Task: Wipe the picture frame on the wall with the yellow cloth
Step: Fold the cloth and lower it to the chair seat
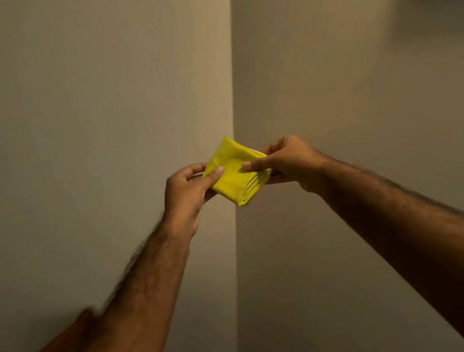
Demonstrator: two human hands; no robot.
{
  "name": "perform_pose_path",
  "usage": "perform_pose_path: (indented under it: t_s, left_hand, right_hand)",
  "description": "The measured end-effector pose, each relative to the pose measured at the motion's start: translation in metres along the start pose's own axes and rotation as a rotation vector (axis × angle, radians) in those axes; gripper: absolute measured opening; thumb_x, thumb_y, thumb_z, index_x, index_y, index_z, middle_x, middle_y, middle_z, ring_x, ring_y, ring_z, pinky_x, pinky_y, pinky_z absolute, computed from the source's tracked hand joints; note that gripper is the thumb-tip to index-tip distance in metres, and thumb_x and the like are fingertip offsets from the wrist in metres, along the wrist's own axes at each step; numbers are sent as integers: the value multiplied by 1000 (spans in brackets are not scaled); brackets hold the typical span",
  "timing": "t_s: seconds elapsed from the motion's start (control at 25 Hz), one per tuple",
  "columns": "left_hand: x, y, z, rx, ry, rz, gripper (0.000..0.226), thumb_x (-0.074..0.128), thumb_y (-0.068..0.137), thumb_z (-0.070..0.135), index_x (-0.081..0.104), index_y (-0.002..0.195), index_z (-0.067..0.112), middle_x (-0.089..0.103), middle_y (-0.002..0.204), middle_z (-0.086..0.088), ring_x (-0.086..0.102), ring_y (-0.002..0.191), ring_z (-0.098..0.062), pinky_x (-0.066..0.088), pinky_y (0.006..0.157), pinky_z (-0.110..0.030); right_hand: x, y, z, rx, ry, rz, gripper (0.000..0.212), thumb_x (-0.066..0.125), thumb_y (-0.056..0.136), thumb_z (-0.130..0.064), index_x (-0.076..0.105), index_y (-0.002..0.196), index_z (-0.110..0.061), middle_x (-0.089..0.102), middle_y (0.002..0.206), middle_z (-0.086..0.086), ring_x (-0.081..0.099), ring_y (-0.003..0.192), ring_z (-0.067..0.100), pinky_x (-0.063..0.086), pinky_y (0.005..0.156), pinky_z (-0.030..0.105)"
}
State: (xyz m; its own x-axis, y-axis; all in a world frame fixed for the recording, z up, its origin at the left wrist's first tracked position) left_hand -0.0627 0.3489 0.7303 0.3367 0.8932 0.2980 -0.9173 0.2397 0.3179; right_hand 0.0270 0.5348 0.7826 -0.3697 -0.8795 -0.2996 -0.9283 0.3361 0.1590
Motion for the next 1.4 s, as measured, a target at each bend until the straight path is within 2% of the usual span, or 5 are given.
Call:
perform_pose_path:
  t_s: [0.32, 0.76, 0.92, 1.24, 1.4]
  left_hand:
    - [-194, -69, -154, -332, 3, 213, 34, 70, 87, -3, 64, 120, -3, 74, 108, -17, 74, 92, -22, 64, 73, -27]
    - [-451, -208, -392, -751, 246, 529, 36, 68, 87, -7, 62, 122, -9, 69, 119, -28, 66, 101, -32, 57, 89, -47]
    - [-516, -262, -486, -907, 392, 548, 39, 74, 85, 0, 66, 122, -4, 72, 116, -25, 70, 107, -40, 56, 95, -58]
    - [-579, -339, -624, -1081, 753, 372, 39, 79, 83, 15, 71, 119, 4, 77, 108, -14, 71, 85, -19, 57, 62, -17]
    - [-592, -353, -659, -1065, 922, 305, 37, 77, 85, 17, 71, 119, 4, 75, 112, -13, 70, 100, -25, 58, 85, -38]
  right_hand:
    - [199, 32, 179, 292, -22, -309, 41, 89, 73, -16, 75, 108, 1, 76, 104, 17, 74, 87, 24, 64, 68, 30]
    - [472, -46, 487, 722, 108, -467, 37, 88, 71, -4, 71, 104, 4, 71, 96, 22, 70, 79, 27, 64, 73, 34]
    - [527, -93, 603, 889, 122, -469, 38, 88, 72, -7, 70, 105, -2, 71, 92, 15, 66, 68, 15, 55, 53, 19]
    - [588, -172, 774, 1025, 61, -459, 12, 81, 80, -6, 74, 87, -13, 74, 96, 19, 73, 86, 28, 63, 84, 43]
    - [609, -187, 809, 887, -127, -511, 25, 80, 83, -16, 77, 107, -9, 77, 101, 10, 74, 89, 25, 61, 83, 34]
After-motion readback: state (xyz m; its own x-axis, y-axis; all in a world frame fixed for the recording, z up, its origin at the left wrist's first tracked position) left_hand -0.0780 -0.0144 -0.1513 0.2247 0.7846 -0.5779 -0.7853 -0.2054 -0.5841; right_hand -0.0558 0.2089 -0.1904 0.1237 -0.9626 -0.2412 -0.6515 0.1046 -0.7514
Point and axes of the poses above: each hand's wrist, its own y-axis towards the middle knuckle, its own x-axis out of the palm, z = x × y, the point moved 10 cm from there along y, towards the middle knuckle
